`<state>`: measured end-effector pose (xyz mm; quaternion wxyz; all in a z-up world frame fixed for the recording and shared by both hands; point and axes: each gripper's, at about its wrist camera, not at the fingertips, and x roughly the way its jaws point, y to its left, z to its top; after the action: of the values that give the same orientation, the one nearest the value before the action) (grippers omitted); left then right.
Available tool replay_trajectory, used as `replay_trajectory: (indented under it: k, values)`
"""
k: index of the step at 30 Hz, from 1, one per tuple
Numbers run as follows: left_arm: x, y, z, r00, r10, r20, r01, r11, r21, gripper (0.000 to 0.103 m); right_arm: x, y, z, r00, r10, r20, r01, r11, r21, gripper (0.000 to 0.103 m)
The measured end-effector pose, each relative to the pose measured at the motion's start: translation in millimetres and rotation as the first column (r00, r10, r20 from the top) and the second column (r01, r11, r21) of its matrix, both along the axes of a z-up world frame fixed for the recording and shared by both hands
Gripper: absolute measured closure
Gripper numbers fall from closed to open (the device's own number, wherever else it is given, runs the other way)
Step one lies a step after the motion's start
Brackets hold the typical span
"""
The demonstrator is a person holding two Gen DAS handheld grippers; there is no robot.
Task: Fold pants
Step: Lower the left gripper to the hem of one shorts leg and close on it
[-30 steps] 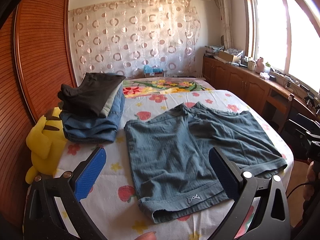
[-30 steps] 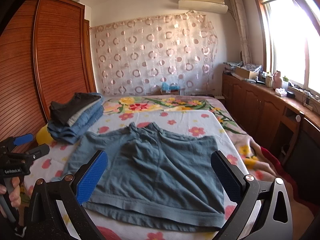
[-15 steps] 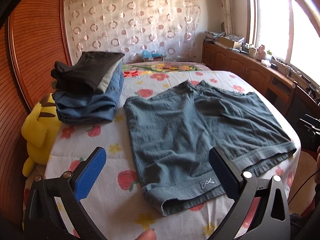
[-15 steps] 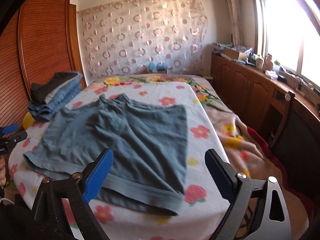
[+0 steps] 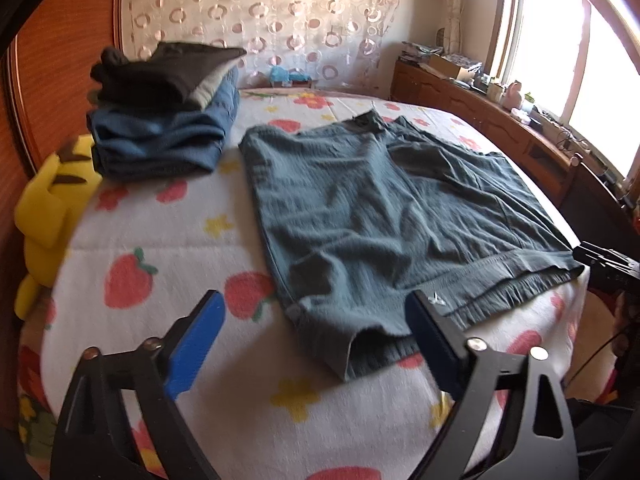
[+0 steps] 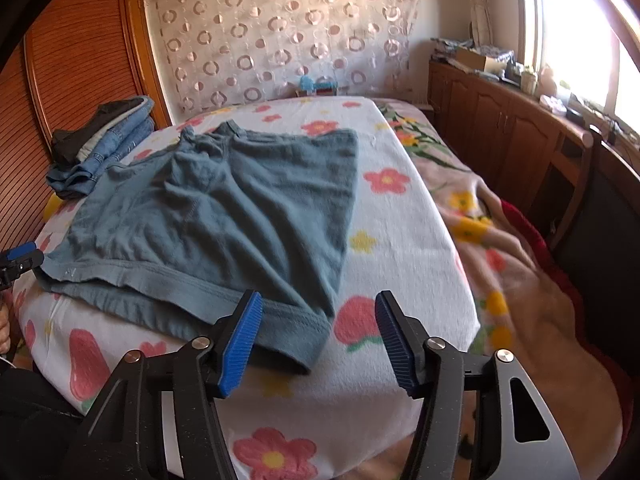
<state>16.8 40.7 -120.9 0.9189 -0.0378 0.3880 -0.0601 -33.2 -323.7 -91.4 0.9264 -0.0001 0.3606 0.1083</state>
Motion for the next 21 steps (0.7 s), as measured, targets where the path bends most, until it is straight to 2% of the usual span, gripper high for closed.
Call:
replay_trajectory:
  k: [5,7,9,11,14,16,17,18,20,21]
  values:
    - [-5.0,3.0,-6.5,1.000,-0.015,-0.017,0.015,0.999,-0.043,0.034,-13.0,-11.7,10.4,1.000,-0.001,-0.018,0.002,1.000,0.026,0.048]
    - [-5.3,4.0,-8.4,1.000,-0.019,-0.024,0.018,0.998,-0.057,0.035,-15.6,-13.3,13.9,1.000,-0.004,-0.017,0.004,1.000,0.022,0.049]
    - [-5.9,5.4,-11.0,0.999,-0.021,-0.035,0.019,0.997,-0.078,0.043,-16.5,-14.1,15.3,1.000,-0.005,-0.017,0.005,1.000,0.023,0.050]
    - [-6.5,6.9,-12.3,0.999,-0.026,-0.042,0.022,0.996,-0.087,0.056,-22.9,-17.6,18.0,1.000,-0.007,-0.021,0.008,1.000,0.022,0.053]
    - [-8.8,6.9,-14.0,0.998,-0.044,-0.046,0.039,0.994,-0.104,0.069,-13.5,-10.8,9.0,1.000,-0.007,-0.021,0.007,1.000,0.012,0.054]
    - [-10.1,6.6,-13.8,0.998,-0.053,-0.044,0.048,0.993,-0.110,0.074,-16.0,-12.6,9.0,1.000,-0.009,-0.023,0.009,1.000,0.010,0.057]
    - [-11.8,5.9,-12.6,0.998,-0.058,-0.040,0.053,0.993,-0.108,0.084,-9.8,-11.5,7.9,1.000,-0.010,-0.024,0.010,1.000,0.009,0.059]
    - [-13.2,5.4,-11.5,0.997,-0.063,-0.037,0.059,0.992,-0.111,0.084,-13.5,-12.8,8.6,1.000,-0.008,-0.026,0.009,1.000,0.009,0.063]
    - [-14.1,5.2,-9.8,0.997,-0.067,-0.033,0.063,0.992,-0.107,0.087,-13.1,-9.2,9.5,0.999,0.015,-0.033,-0.015,1.000,0.003,0.084]
    - [-14.3,5.2,-9.2,0.997,-0.070,-0.032,0.066,0.992,-0.106,0.087,-9.9,-6.6,10.1,0.999,0.026,-0.037,-0.026,1.000,0.004,0.086]
